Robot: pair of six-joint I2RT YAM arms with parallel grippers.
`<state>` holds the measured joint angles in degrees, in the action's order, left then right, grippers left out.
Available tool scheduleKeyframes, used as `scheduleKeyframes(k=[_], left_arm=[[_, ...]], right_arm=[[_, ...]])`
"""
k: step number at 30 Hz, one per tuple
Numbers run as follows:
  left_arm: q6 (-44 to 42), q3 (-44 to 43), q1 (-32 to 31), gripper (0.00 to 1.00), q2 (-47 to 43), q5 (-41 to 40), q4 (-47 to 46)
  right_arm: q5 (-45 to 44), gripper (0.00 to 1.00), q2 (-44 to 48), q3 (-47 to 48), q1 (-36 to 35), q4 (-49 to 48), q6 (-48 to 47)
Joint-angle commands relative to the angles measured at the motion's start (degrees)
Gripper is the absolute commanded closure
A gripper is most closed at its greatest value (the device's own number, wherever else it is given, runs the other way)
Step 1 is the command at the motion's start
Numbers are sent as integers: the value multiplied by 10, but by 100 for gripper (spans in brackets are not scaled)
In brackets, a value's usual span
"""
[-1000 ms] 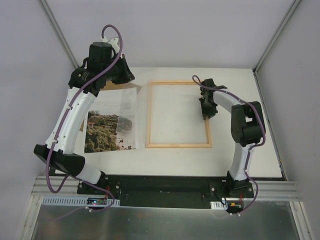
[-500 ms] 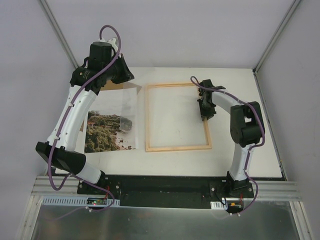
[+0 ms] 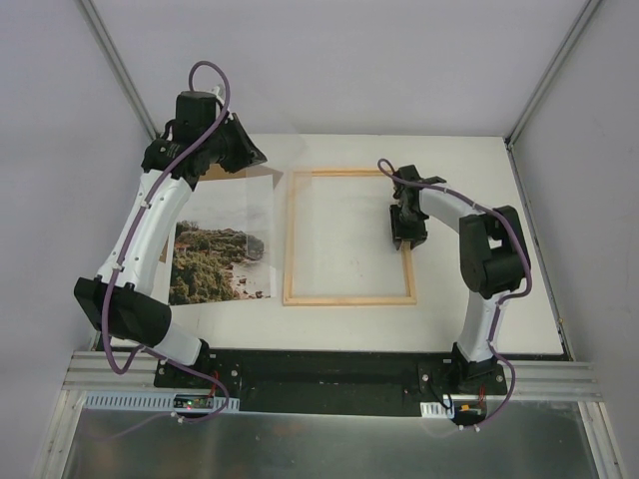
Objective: Put the photo into the frame
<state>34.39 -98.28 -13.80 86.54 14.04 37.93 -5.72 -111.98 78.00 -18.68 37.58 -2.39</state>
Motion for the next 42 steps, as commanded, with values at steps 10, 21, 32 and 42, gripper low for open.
scheduleKeyframes(k=[10, 21, 32, 42], left_arm=[[80, 20, 16, 100, -14, 92, -86], [211, 176, 22, 100, -13, 193, -303], [339, 331, 18, 100, 23, 273, -575], [427, 423, 5, 100, 109, 310, -818]], right_arm=[[38, 32, 77, 53, 14, 63, 23], [89, 41, 163, 2, 108, -20, 99], [119, 62, 179, -120, 153, -167, 164], [124, 71, 167, -144, 165, -213, 178]])
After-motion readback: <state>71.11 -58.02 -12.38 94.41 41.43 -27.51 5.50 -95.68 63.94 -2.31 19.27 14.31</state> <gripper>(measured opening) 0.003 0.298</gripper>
